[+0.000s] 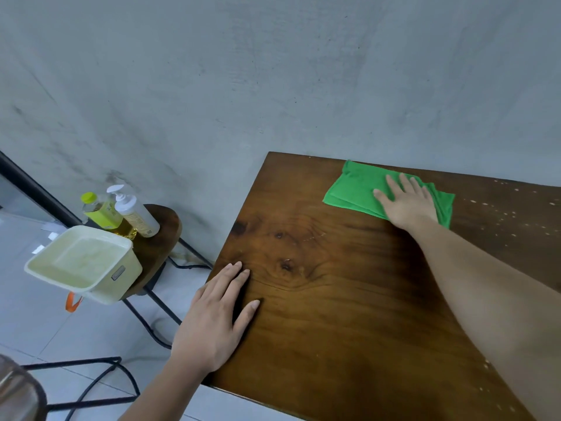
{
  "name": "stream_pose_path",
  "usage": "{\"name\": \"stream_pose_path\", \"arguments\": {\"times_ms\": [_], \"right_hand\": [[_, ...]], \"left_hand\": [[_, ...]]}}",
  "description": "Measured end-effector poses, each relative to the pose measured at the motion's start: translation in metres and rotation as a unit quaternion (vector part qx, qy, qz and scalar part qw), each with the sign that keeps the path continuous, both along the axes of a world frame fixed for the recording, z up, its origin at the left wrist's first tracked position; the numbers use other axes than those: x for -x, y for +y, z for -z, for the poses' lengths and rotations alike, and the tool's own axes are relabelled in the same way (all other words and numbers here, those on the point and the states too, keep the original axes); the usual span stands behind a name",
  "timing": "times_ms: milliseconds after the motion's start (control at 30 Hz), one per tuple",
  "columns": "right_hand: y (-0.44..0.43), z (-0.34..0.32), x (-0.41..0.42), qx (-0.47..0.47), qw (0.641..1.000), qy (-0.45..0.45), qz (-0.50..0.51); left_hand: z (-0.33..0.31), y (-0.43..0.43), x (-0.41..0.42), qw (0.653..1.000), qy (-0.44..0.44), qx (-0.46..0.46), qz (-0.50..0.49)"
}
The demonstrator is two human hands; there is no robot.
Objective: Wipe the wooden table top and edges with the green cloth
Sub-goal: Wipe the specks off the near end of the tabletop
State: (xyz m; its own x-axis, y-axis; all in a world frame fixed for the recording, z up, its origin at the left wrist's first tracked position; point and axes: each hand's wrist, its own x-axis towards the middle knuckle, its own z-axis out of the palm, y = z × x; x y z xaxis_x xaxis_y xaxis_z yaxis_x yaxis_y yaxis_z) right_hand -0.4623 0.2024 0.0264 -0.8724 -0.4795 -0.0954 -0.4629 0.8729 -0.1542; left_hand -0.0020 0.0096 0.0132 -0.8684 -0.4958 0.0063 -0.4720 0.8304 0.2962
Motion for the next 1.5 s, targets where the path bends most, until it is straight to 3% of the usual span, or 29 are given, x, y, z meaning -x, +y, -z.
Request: {"name": "stream_pose_path", "arguments": {"times_ms": [200,467,900,1167,1500], "right_hand": [[-0.018,0.001,-0.086,-0.012,0.998,-0.002,0.055],[-0.087,0.003,-0.238,-0.005,0.994,-0.013,-0.107],[0.022,0.01,-0.373,0.045,0.983,-0.023,-0.179],[0.096,0.016,-0.365,0.059,0.986,-0.019,-0.157],[0.259,0.014,-0.282,0.052,0.992,-0.017,-0.11]], "left_hand": [[0.001,0.0,0.002,1.0,-0.004,0.009,0.0],[0.0,0.0,0.0,1.0,0.008,0.012,0.014],[-0.002,0.001,-0.007,0.996,0.071,-0.037,0.045],[-0.006,0.023,0.003,0.996,0.055,-0.015,0.064],[-0.012,0.18,0.063,0.995,0.043,-0.019,0.086]]}}
